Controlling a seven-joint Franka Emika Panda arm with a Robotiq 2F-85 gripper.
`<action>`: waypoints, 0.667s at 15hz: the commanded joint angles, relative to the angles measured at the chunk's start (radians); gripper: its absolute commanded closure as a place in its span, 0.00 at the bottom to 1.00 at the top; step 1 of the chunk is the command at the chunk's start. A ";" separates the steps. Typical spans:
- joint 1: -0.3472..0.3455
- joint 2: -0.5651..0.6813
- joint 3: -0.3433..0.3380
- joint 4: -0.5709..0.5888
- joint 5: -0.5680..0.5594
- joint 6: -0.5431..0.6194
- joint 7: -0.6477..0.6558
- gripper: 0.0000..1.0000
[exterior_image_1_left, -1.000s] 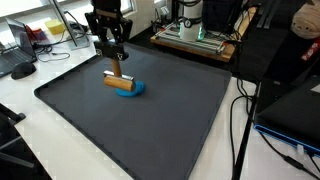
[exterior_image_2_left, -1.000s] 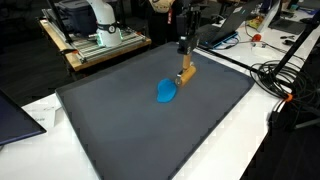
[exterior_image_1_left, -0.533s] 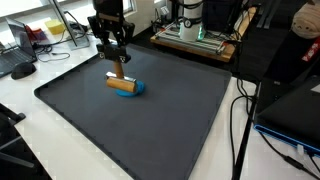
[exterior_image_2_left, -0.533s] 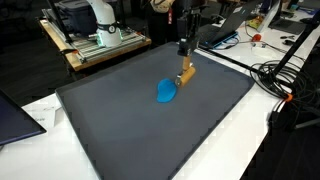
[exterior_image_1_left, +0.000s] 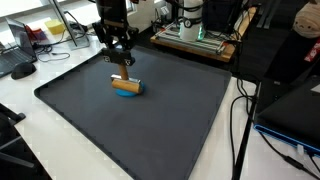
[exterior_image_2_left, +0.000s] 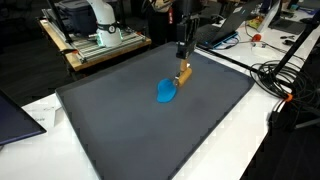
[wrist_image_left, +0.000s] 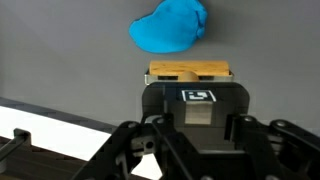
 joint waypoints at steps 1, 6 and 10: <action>0.056 0.002 -0.012 -0.002 -0.108 -0.055 0.071 0.77; 0.141 0.023 -0.011 -0.008 -0.292 -0.083 0.208 0.77; 0.204 0.055 -0.014 0.009 -0.430 -0.128 0.313 0.77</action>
